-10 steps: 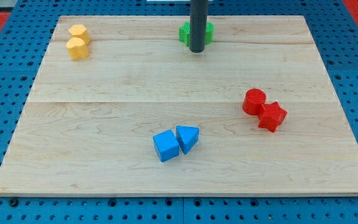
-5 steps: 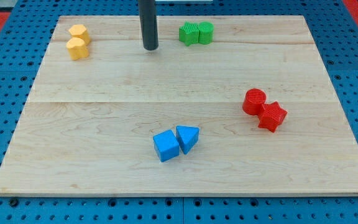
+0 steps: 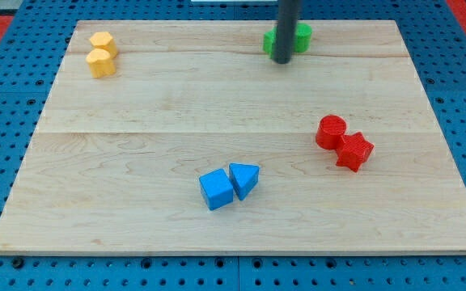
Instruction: Slightly move the green blocks towards the right
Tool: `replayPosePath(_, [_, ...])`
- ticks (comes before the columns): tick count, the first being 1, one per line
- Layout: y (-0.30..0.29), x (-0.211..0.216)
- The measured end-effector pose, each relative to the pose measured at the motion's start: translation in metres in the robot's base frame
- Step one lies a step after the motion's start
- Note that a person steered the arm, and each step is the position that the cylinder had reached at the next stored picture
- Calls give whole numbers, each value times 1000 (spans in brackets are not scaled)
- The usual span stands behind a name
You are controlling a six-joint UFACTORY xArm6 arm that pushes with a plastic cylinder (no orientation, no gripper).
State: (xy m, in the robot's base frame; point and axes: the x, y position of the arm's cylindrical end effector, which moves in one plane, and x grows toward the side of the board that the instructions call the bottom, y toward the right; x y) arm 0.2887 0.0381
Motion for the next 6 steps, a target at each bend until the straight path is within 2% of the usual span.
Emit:
replayPosePath(1, [-68,7])
replayPosePath(2, [-146,55])
replayPosePath(3, [-240,52])
replayPosePath(4, [-317,-17])
replayPosePath(5, [-343,-33])
replayPosePath(6, [-343,-32])
